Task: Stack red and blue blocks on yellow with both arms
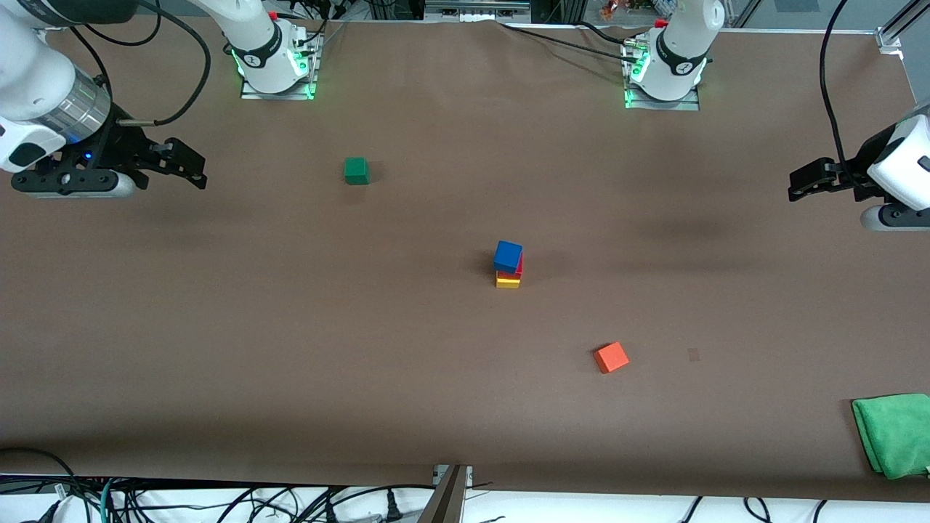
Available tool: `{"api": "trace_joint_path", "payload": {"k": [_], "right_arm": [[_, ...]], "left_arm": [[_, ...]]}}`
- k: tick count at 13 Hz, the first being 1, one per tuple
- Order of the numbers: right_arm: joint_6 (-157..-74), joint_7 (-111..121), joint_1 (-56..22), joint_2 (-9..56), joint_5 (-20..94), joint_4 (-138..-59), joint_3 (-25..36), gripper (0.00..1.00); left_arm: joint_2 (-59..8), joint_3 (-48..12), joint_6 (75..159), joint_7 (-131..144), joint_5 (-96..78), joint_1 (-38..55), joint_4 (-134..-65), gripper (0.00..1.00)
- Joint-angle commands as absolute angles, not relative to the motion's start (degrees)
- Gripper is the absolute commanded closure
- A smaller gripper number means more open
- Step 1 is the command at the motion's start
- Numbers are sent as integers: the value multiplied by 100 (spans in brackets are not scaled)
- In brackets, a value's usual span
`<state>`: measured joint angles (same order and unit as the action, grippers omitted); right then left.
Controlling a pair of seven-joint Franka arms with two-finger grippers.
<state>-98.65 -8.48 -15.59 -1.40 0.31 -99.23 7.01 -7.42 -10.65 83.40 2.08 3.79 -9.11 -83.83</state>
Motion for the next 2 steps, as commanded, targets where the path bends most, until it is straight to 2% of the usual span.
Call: {"api": "trace_joint_path", "payload": {"k": [1,2], "right_arm": [[-9651,-730,-1617,35,-149,-9476,694,0],[-9589,-712,-1626,53,-158,-9431,686,0]], "left_arm": [[-861,-1055,8288,272,281,-896,-8174,0],[-861,-1063,8279,272,290,-896,-8174,0]]}}
